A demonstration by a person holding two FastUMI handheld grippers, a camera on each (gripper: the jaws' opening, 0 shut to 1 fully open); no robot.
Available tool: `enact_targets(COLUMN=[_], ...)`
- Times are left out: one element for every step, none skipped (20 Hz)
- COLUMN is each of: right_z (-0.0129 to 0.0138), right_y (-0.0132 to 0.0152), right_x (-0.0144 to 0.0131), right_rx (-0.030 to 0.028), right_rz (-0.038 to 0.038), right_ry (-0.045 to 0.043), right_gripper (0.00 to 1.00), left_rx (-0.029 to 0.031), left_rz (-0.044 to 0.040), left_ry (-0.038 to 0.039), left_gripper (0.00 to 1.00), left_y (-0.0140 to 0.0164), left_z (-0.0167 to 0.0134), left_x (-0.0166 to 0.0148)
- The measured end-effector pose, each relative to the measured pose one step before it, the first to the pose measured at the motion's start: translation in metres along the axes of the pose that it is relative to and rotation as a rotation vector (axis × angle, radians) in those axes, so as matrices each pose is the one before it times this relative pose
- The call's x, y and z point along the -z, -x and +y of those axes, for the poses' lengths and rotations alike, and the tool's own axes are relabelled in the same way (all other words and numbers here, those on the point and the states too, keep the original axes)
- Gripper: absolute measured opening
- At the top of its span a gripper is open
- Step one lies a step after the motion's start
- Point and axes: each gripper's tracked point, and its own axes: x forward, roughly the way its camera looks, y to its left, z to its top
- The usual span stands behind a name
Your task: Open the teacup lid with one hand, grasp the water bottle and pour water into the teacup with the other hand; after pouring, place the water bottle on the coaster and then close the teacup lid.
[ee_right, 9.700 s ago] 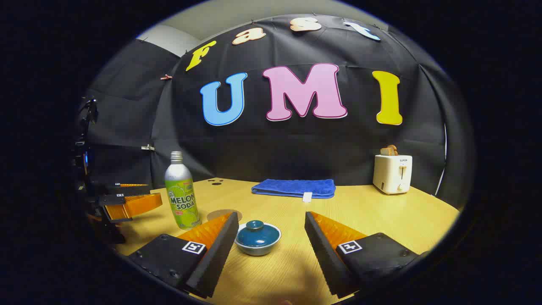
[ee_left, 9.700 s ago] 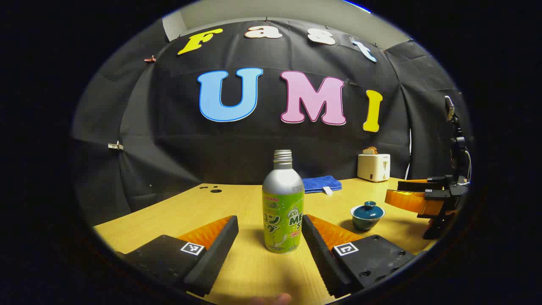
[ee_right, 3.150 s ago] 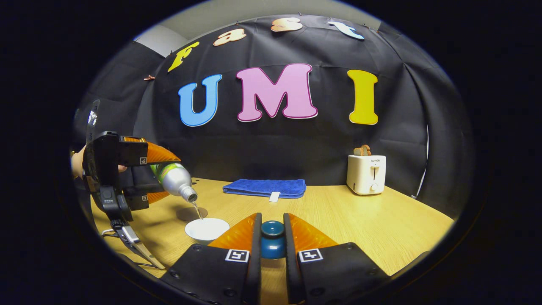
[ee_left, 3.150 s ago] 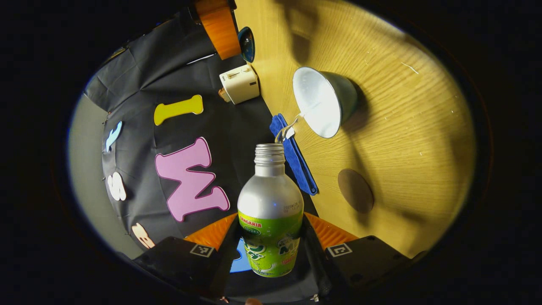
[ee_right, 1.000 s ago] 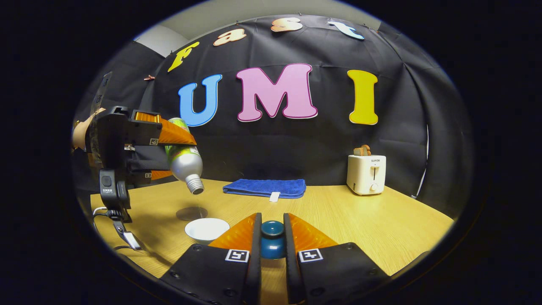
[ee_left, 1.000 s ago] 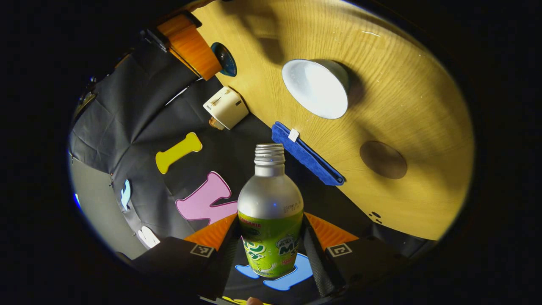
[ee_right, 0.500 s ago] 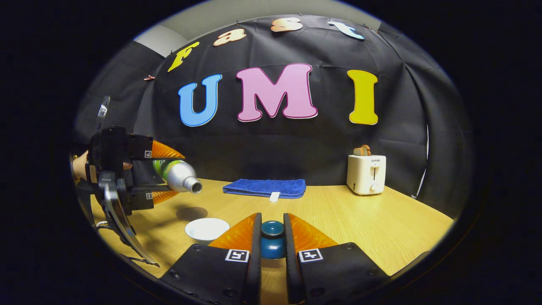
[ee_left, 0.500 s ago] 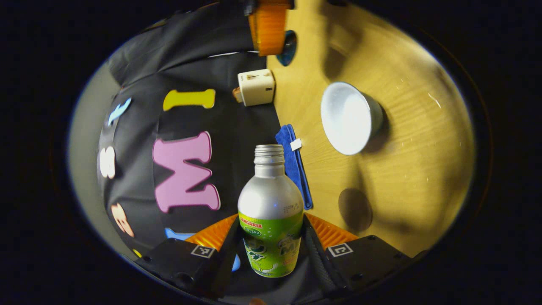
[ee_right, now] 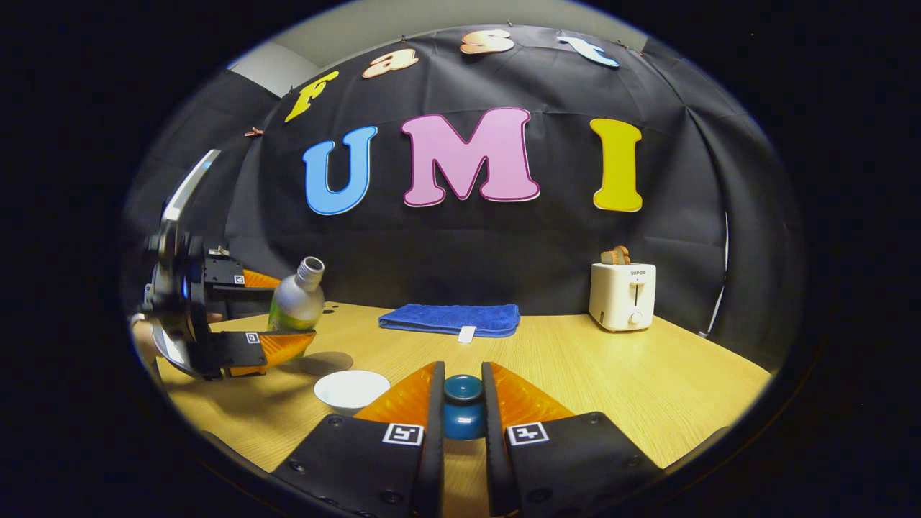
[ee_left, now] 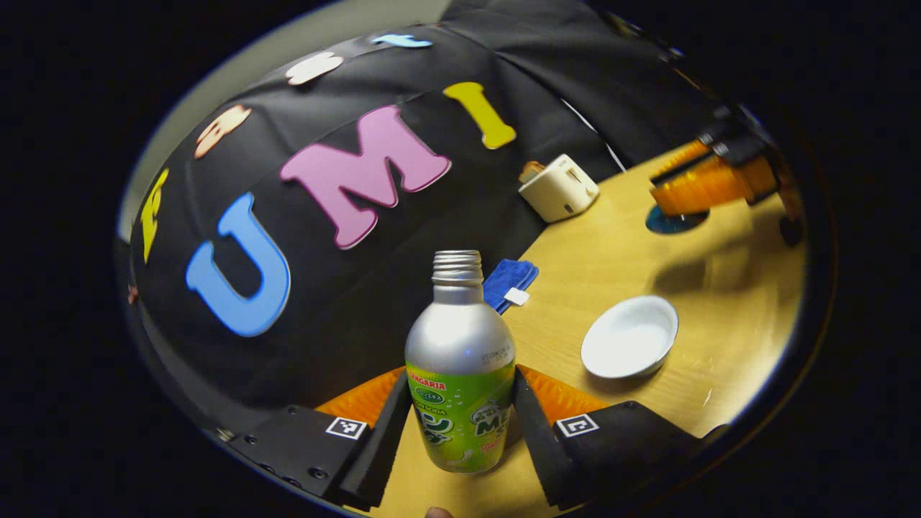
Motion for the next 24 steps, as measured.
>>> enact_targets(right_z=[0.00014,0.00008,0.00000,-0.00015,0.00002,-0.00008,-0.00009,0.00003,0.00021,-0.00002,-0.00012,0.00010,-0.00010,-0.00004,0.00013,0.00000,-0.00012,-0.00010,0.00008,0.00005,0.00000,-0.00003,-0.00004,0.00001], right_y=[-0.00037,0.00006,0.00011,-0.00022,0.00013,-0.00002,-0.00010,0.00019,-0.00008,0.00026,-0.00036,0.00013,0.00012,0.00001,-0.00020,0.00003,-0.00010,0.00021,-0.00017,-0.00011,0.00017,0.00012,0.00017,0.00009], right_x=[0.00029,0.00019,-0.00011,-0.00027,0.00011,0.00020,-0.00013,-0.00008,0.00003,0.00004,0.00011,-0.00011,0.00010,-0.00020,0.00014,0.00005,-0.00007,0.00021,-0.00014,0.00011,-0.00014,-0.00004,-0.00005,-0.00015], right_rx=[0.00001,0.00006,0.00006,0.00005,-0.00009,0.00018,0.00014,-0.00018,0.00011,-0.00016,0.00025,-0.00008,0.00000,-0.00002,-0.00005,-0.00005,0.00005,0.00004,0.00002,0.00000,-0.00010,0.00001,-0.00008,0.00009], right_rz=[0.00005,-0.00005,0.00000,-0.00004,-0.00012,0.00006,-0.00005,0.00008,-0.00020,-0.00018,0.00031,-0.00013,-0.00014,0.00005,-0.00007,0.00014,-0.00013,0.00002,0.00012,-0.00009,0.00004,0.00005,-0.00004,0.00008], right_ry=[0.00001,0.00003,-0.00002,-0.00014,0.00022,-0.00015,0.00002,0.00000,0.00006,0.00016,-0.00013,0.00023,-0.00004,0.00000,0.00013,-0.00012,0.00014,-0.00006,-0.00005,0.00005,-0.00009,0.00009,-0.00005,0.00000], right_gripper=[0.28,0.28,0.28,0.28,0.28,0.28,0.28,0.28,0.28,0.27,0.27,0.27,0.27,0.28,0.27,0.28,0.28,0.27,0.27,0.27,0.27,0.28,0.28,0.28], left_rx=[0.00232,-0.00306,-0.01022,-0.01541,-0.02031,-0.02215,-0.02015,-0.00904,-0.01277,-0.00895,-0.00615,0.00105,0.00568,0.00233,0.00084,0.00048,-0.00134,0.00345,0.00587,0.00170,0.00366,0.00479,0.00114,0.00132], left_rz=[-0.01481,-0.01967,-0.02094,-0.02090,-0.02233,-0.02656,-0.01989,-0.00886,-0.01099,-0.00460,0.00200,0.00797,0.01312,0.01642,0.01076,0.00914,0.00892,0.00590,0.00627,0.00445,0.00293,0.00621,-0.00173,0.00392], left_ry=[0.09148,0.08660,0.08805,0.08657,0.07293,0.05795,0.04771,0.03657,0.02438,0.01880,0.01235,0.00539,-0.00067,0.00446,0.00884,0.00857,0.00342,-0.00041,-0.00164,-0.00128,0.00169,0.00363,-0.00456,-0.00637], left_gripper=[0.80,0.80,0.80,0.81,0.81,0.80,0.80,0.80,0.81,0.80,0.81,0.80,0.80,0.81,0.80,0.81,0.81,0.81,0.81,0.81,0.81,0.81,0.81,0.82], left_y=[-0.00088,-0.00068,-0.00079,-0.00285,-0.00408,-0.00062,-0.00333,-0.00462,-0.00446,-0.00572,-0.00478,-0.00478,-0.00324,-0.00235,-0.00250,-0.00214,-0.00141,-0.00107,-0.00048,-0.00202,-0.00105,-0.00002,0.00020,-0.00057], left_z=[0.00207,0.00651,0.00683,0.00838,0.00880,0.01151,0.01000,0.00732,0.00739,0.00627,0.00387,-0.00001,-0.00046,0.00072,0.00134,-0.00018,-0.00012,-0.00122,-0.00058,-0.00060,-0.00063,-0.00159,-0.00035,-0.00078], left_x=[-0.00311,-0.00265,-0.00443,-0.00396,-0.00523,-0.00358,-0.00193,0.00188,0.00035,0.00112,0.00263,0.00582,0.00638,0.00921,0.00562,0.00314,0.00292,0.00300,0.00168,0.00228,0.00033,0.00238,-0.00078,0.00138])
